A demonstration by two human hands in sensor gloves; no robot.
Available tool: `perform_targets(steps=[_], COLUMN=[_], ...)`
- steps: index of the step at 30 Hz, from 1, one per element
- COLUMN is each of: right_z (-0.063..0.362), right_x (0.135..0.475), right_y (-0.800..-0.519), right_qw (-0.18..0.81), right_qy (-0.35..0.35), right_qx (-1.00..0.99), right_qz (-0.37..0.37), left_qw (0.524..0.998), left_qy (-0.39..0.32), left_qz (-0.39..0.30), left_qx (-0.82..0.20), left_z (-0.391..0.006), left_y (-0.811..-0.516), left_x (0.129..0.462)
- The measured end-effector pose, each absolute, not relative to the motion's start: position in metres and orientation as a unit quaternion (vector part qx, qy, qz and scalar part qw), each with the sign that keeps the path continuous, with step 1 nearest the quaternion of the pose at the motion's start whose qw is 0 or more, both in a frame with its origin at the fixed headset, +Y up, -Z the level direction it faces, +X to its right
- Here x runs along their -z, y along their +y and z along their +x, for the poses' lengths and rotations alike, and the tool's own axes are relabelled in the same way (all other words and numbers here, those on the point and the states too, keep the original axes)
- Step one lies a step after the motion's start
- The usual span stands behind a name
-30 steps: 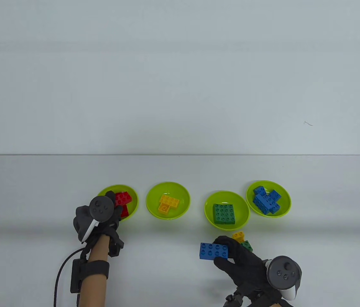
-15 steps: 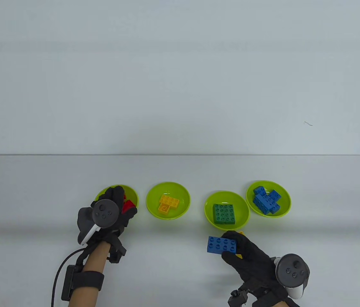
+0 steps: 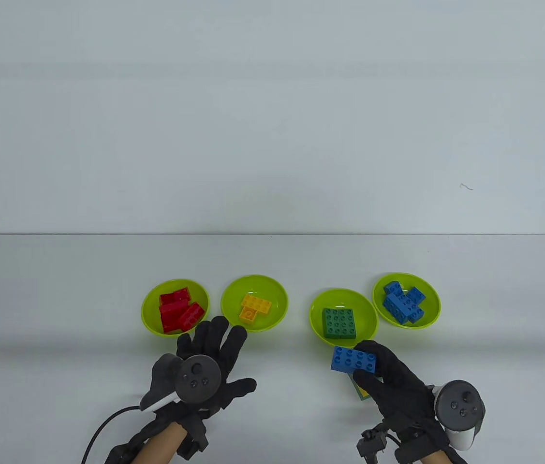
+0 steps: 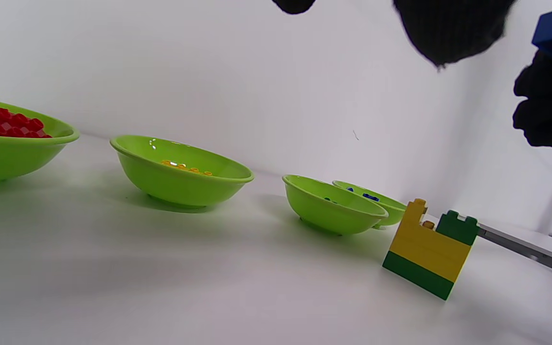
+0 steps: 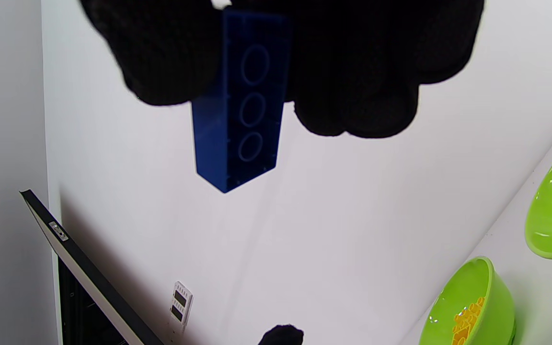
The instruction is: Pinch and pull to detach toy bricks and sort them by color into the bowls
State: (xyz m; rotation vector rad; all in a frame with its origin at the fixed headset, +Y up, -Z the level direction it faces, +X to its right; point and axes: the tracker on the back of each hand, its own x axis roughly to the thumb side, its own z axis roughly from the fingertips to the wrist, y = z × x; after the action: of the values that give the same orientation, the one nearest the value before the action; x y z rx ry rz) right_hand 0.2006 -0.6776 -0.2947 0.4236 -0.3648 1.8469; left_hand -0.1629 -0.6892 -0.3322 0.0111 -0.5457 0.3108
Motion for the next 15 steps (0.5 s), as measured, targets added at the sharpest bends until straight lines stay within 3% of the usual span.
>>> perform_targets(steps=[15], right_z=[0.210], right_x=[0.300], right_y=[-0.680], right_qw=[0.558], right_qy=[-0.156], right_qx=[-0.799], right_qz=[0.163], left_qw=[0.948], left_qy=[-0.291], left_qz=[-0.006], left_qx=[-0.128], left_z=[-0.153], left_y=[-0.700], left_x=[0.318])
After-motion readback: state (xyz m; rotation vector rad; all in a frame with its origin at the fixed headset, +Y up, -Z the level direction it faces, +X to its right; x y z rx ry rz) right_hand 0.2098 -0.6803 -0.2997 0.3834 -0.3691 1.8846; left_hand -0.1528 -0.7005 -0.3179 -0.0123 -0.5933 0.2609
